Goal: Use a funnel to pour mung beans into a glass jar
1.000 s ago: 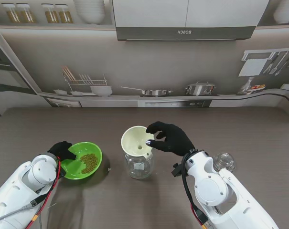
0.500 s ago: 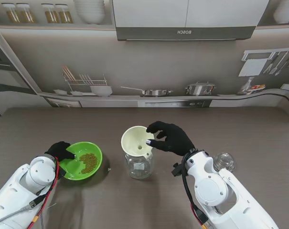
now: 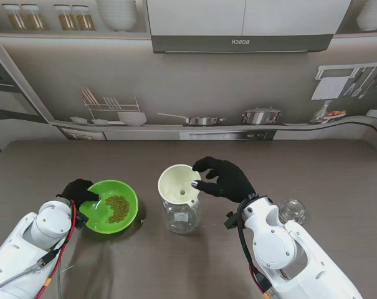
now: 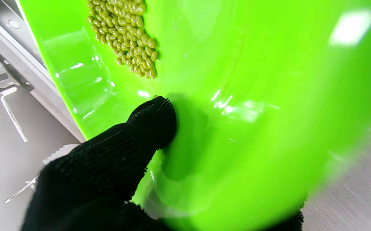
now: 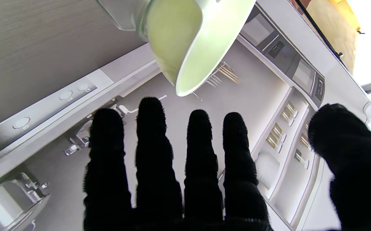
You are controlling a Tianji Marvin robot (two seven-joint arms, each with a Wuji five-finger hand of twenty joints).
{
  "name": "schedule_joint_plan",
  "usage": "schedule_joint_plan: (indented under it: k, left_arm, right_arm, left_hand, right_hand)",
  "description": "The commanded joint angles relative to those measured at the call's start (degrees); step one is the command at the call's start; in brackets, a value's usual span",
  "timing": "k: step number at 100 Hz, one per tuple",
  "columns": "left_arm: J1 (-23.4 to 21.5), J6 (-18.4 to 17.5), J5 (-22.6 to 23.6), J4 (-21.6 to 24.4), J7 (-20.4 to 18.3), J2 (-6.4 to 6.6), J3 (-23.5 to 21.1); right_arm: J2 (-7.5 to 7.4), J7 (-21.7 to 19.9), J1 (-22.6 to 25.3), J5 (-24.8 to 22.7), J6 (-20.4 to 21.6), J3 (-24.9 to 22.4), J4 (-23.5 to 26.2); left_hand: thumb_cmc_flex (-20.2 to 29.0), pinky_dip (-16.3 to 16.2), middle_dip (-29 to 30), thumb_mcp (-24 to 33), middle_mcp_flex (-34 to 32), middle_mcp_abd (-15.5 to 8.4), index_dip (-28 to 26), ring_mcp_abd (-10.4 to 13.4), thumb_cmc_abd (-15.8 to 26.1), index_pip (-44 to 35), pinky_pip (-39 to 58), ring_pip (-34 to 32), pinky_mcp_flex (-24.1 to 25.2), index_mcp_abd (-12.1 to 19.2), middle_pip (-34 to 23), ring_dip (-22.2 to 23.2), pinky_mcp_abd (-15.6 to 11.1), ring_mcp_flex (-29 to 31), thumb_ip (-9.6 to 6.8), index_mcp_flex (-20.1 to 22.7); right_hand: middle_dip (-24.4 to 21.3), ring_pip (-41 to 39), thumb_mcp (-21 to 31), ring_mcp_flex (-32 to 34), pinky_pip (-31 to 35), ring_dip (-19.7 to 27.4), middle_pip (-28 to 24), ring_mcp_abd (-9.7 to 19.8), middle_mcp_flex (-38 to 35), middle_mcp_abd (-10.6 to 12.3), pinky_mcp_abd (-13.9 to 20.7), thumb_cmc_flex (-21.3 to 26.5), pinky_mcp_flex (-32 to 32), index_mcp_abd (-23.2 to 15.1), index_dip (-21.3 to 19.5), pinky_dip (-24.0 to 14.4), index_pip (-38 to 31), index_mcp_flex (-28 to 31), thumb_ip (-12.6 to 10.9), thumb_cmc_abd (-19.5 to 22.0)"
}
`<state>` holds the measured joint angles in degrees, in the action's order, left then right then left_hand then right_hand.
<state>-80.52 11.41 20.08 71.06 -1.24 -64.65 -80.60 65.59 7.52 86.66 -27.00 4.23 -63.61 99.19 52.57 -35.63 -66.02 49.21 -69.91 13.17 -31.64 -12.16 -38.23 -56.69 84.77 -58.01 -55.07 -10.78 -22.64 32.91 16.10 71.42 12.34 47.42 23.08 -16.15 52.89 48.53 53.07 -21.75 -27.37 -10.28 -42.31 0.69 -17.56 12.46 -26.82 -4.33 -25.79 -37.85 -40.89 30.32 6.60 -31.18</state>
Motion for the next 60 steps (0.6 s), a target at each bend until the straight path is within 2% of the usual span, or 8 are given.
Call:
schedule_joint_plan:
  k: [1, 60]
  left_arm:
    - [0.36, 0.29, -1.18, 0.84, -0.74, -0.62, -0.22]
    - [0.64, 0.43, -6.48, 0.86, 1.00, -1.79, -1.31]
  right_arm:
    - [0.28, -0.69, 0.24, -0.12, -0.13, 0.07, 0.14]
    - [0.32, -0.43, 0.42, -0.15, -0.07, -0.04, 0.03]
  left_hand:
    - [6.35, -1.06, 0.03, 5.44, -2.92, 1.62, -0.87, -0.42, -0.16, -5.58, 1.34, -1.87, -3.17, 5.26, -0.35, -0.10, -2.27, 1.44, -1.93, 4.33]
    - [6.57, -1.15, -0.19, 5.70, -2.83, 1.31, -1.47, -0.67, -0.05, -6.11, 0.36, -1.43, -2.92, 5.91, -0.40, -0.55, -1.39, 1.29, -2.06, 4.56]
  right_hand:
    - [0.12, -0.28, 0.95, 1.05, 1.19, -0.28, 0.47, 0.73, -0.23, -0.13, -0.44, -1.05, 0.31, -0.19, -0.52, 0.51, -0.07, 0.14, -1.48, 1.18]
    - [0.05, -0.28, 0.87, 0.91, 1.13, -0.24, 0.43, 0.70, -0.17, -0.22, -0.54, -1.12, 0.48, -0.13, -0.46, 0.50, 0.01, -0.12, -1.51, 1.34]
